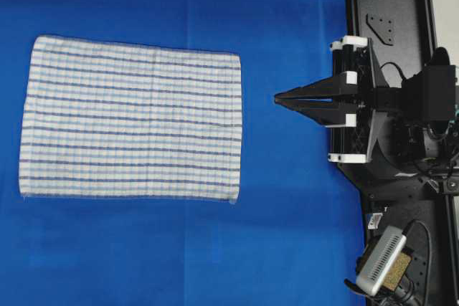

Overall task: Fold the blue towel.
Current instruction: 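Move both grippers to the right-side corners of the striped towel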

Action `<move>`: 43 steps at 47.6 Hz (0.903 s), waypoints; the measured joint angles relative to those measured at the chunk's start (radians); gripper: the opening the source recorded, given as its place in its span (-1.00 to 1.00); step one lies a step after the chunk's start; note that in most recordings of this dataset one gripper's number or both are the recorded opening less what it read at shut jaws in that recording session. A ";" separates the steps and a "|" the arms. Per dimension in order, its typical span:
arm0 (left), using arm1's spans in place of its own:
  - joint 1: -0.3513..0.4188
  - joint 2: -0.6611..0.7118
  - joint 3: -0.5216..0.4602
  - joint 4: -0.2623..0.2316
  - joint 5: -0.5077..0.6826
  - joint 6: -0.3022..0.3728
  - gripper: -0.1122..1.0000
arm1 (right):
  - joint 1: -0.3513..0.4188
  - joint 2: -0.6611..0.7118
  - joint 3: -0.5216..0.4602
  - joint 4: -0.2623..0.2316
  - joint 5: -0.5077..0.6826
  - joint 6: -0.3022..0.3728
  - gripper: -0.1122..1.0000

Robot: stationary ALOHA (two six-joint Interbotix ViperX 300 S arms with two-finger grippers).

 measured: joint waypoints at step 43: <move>0.264 0.334 0.002 -0.038 0.026 0.014 0.59 | -0.314 0.344 -0.038 0.106 0.132 0.006 0.67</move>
